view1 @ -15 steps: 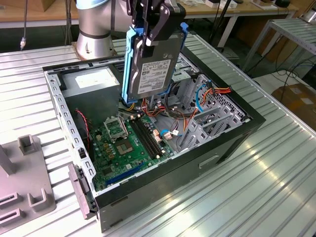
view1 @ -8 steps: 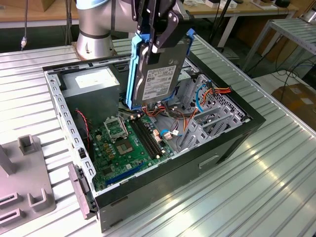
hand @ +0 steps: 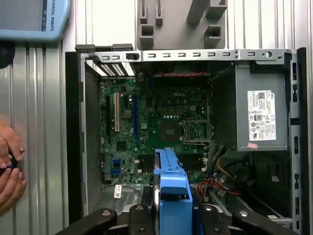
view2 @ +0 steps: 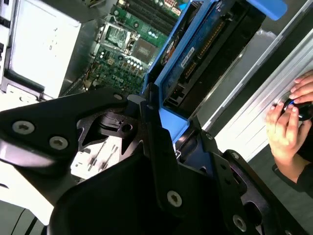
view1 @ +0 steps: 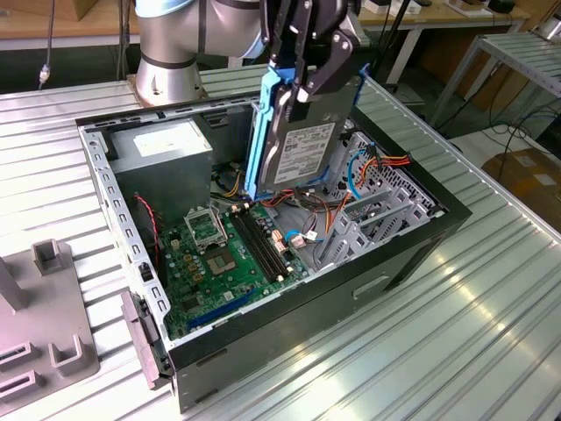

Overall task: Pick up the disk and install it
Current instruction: 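Insert the disk into the insertion slot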

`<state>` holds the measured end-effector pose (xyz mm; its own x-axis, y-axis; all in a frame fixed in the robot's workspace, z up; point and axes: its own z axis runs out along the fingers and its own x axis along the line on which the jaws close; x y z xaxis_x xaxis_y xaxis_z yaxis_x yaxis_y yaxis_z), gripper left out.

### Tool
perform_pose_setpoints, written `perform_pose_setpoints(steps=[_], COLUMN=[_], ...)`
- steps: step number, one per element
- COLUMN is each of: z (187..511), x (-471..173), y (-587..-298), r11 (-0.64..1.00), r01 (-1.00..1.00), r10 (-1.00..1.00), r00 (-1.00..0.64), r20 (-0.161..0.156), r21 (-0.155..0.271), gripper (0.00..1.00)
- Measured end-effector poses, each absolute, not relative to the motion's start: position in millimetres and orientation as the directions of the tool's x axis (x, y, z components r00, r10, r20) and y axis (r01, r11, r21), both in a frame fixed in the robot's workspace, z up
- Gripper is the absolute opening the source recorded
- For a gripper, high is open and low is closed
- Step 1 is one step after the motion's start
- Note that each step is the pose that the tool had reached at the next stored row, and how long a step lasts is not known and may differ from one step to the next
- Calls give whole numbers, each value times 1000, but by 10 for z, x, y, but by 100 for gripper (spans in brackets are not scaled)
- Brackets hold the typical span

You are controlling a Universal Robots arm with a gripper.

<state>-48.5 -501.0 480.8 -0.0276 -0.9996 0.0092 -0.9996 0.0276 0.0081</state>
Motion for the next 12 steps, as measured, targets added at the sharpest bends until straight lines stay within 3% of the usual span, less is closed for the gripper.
perform_pose_setpoints(steps=[12], z=[4769], x=[-136], y=[-5151], r11=[28], r01=[-1000], r10=[-999], r00=[-28], r20=[16], r21=[8], gripper=[37])
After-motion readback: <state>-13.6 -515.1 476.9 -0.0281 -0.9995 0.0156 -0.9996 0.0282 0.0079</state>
